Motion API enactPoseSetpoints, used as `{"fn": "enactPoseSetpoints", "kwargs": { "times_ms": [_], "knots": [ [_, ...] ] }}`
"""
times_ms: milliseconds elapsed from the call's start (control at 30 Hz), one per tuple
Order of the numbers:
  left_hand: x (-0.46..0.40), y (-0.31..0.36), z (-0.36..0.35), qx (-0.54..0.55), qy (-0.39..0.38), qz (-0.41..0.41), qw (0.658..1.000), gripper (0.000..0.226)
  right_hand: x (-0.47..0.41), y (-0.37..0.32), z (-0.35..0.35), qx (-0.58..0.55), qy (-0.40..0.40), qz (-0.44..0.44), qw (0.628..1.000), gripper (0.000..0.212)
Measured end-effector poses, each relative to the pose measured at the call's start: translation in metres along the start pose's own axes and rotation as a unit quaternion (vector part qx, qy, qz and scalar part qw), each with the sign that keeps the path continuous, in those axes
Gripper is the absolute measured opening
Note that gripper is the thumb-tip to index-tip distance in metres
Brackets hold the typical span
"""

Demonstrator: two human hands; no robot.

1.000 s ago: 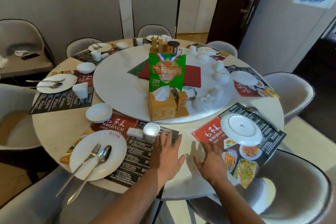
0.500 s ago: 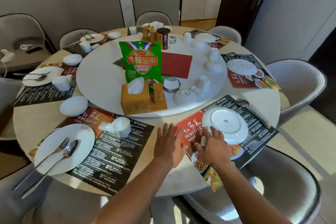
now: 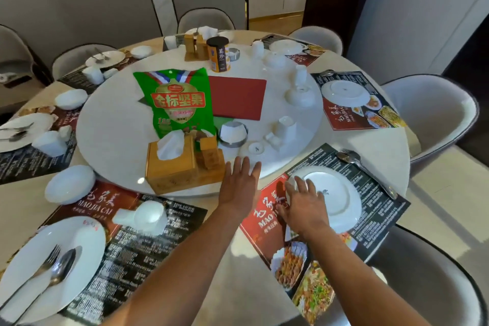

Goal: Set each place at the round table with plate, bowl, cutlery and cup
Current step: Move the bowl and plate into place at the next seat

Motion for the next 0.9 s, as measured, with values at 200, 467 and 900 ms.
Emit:
{"fn": "enactPoseSetpoints", "kwargs": {
  "times_ms": [200, 467, 900],
  "knots": [
    [-0.059, -0.011, -0.015, -0.023, -0.046, -0.064, 0.997, 0.084, -0.030, -0.003, -0.003, 0.063, -0.033, 0.036, 0.997, 0.075],
    [-0.067, -0.005, -0.026, -0.008, 0.004, -0.127, 0.992, 0.086, -0.041, -0.003, -0.012, 0.137, -0.057, 0.075, 0.986, 0.079],
    [-0.034, -0.005, 0.010, -0.108, 0.157, -0.190, 0.963, 0.061, -0.038, -0.006, -0.010, 0.145, -0.052, 0.073, 0.985, 0.077]
  ]
}}
Point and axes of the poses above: each hand's wrist, its own x-axis away from the middle knuckle, its own z-axis out of the back of the hand, y = z × x, the point moved 6 cm from there along -x, towards the middle knuckle, and after that the axes turned 11 degrees about x, right-handed, at the moved point
